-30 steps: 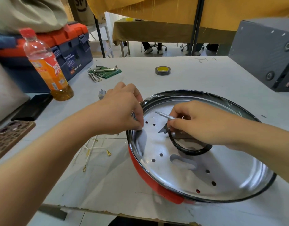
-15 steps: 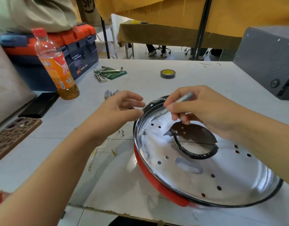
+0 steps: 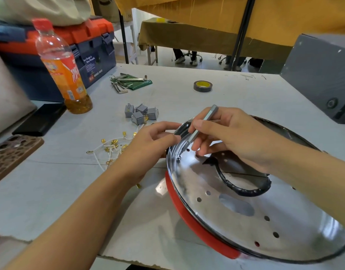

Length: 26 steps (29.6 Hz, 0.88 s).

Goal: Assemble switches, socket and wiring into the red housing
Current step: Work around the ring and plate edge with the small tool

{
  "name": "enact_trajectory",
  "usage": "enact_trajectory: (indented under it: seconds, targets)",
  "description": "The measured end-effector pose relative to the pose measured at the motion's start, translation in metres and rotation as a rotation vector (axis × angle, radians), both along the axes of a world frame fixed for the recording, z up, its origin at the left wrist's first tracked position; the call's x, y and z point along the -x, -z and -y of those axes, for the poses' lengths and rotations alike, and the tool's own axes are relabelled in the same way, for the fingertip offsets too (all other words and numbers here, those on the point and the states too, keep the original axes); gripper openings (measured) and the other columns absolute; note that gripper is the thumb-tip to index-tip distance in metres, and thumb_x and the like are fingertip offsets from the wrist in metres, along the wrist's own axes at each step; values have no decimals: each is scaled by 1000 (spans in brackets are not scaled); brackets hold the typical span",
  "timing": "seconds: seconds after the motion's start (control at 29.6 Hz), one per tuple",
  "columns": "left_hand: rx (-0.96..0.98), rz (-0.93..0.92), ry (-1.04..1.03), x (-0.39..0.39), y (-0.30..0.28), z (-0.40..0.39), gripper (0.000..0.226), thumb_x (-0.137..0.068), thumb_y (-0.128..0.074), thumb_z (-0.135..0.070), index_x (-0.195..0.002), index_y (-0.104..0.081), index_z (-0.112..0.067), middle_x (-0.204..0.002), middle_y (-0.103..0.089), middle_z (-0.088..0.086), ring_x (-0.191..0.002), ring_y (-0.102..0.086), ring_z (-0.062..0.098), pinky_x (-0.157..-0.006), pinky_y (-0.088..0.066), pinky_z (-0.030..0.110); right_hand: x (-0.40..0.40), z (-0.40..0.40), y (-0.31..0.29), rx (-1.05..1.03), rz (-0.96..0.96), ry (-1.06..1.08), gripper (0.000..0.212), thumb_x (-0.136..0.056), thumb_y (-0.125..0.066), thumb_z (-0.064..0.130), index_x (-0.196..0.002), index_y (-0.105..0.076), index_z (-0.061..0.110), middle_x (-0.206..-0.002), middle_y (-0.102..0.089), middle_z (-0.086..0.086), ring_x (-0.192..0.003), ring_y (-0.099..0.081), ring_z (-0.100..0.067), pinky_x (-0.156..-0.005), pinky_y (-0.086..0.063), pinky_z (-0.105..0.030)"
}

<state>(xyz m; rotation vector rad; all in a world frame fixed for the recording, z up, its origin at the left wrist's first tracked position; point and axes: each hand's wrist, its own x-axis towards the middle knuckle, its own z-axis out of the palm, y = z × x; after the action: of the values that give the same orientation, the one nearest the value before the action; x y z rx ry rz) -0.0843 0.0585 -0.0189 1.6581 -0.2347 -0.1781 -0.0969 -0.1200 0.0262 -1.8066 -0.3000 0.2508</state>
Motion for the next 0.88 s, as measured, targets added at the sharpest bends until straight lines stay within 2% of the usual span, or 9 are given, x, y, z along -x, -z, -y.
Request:
enact_trajectory:
  seconds: [0.27,0.44,0.54,0.61,0.74,0.81,0.88]
  targets:
    - [10,14,16,0,1,-1,26,-89,-53,-6,-110,-65,-16,-83,-75,1,-74,-69,11,-62,-52,18,-1,-1,1,18,14,-15,21,-93,-54,18,-77,-66,17,-67,-69,-11,-56,-61,-19,-65,-54,-33]
    - [12,15,16,1,1,-1,26,-90,-53,-6,-110,-65,-17,-81,-75,0,-71,-69,10,-59,-50,17,-1,0,-2,73,76,-62,14,-92,-55,16,-83,-66,12,-70,-69,-11,-58,-61,-19,-65,-56,-28]
    - [20,16,8,1,2,-1,26,-90,-53,-5,-109,-65,-18,-82,-75,2,-74,-70,13,-60,-53,19,-3,-1,-8,167,139,-114,11,-91,-56,16,-89,-65,11,-73,-70,-10,-63,-65,-20,-67,-57,-27]
    - [17,21,-2,0,3,0,26,-90,-53,-5,-110,-64,-18,-85,-75,4,-78,-70,15,-67,-56,23,-4,-2,-12,236,178,-143,9,-92,-55,14,-91,-61,8,-74,-70,-10,-67,-67,-24,-68,-57,-28]
    - [-4,50,-9,0,4,1,28,-90,-53,-6,-112,-64,-18,-89,-74,4,-84,-70,15,-76,-54,24,-6,-6,-23,411,248,-191,3,-92,-55,14,-90,-55,12,-73,-72,-5,-66,-69,-17,-68,-57,-25]
    - [-1,63,-5,1,4,1,27,-90,-52,-5,-110,-64,-19,-87,-75,1,-81,-70,10,-72,-55,18,-8,-6,-33,467,230,-235,3,-91,-58,13,-89,-57,11,-74,-72,-7,-67,-69,-18,-68,-58,-27]
    - [0,74,-3,1,4,1,27,-90,-52,-5,-109,-64,-20,-86,-74,-3,-77,-69,5,-67,-52,12,-11,-8,-44,536,231,-270,3,-88,-62,13,-86,-61,11,-72,-72,-6,-65,-69,-16,-65,-57,-23]
